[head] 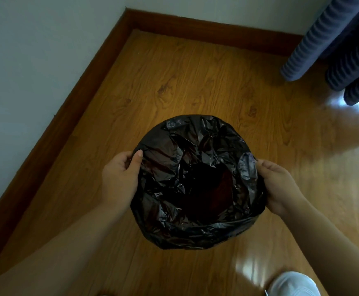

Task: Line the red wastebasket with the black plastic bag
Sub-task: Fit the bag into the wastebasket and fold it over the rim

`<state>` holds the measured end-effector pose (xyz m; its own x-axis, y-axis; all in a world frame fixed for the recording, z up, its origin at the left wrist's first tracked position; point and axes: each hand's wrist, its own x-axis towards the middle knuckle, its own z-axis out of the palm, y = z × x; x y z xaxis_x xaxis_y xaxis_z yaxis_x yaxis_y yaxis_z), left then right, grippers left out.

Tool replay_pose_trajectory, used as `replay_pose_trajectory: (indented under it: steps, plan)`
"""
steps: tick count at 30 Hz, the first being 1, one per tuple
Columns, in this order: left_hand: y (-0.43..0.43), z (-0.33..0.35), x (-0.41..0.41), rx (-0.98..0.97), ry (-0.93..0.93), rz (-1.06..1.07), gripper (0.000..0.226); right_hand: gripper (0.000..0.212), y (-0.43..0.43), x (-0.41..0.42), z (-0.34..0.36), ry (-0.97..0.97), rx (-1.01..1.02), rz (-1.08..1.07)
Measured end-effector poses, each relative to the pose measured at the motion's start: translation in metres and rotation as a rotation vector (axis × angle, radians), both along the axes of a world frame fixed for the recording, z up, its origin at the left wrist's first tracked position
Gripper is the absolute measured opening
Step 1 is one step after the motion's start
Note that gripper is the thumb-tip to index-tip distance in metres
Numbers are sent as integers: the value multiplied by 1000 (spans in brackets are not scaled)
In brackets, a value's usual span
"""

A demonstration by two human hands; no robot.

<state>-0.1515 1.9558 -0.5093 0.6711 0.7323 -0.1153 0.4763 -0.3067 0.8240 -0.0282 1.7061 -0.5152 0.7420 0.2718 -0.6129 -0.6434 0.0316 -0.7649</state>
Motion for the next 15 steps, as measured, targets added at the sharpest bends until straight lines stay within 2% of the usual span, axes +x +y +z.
replay_pose_trajectory:
  steps: [3, 5, 7, 9, 12, 13, 15]
  plan:
    - [-2, -2, 4, 4, -5, 21, 24, 17, 1, 1, -4, -26, -95, 3]
    - [-3, -4, 8, -4, -12, 41, 25, 18, 0, 5, -2, -122, -161, -38]
    - [-3, -3, 13, -5, -1, 45, 24, 23, -3, 10, 5, -325, -327, -112]
    - [-2, -3, 18, -2, -5, 31, 23, 22, -2, 9, 20, -618, -495, -154]
    - [-3, -3, 22, -28, -16, 15, 19, 18, 7, -1, 43, -1069, -568, 17]
    - [-4, -3, 22, -43, -16, 8, 20, 17, 11, -6, 48, -1167, -537, 119]
    - [-5, -2, 18, -72, 3, -8, 29, 21, 19, -17, 53, -1245, -461, 358]
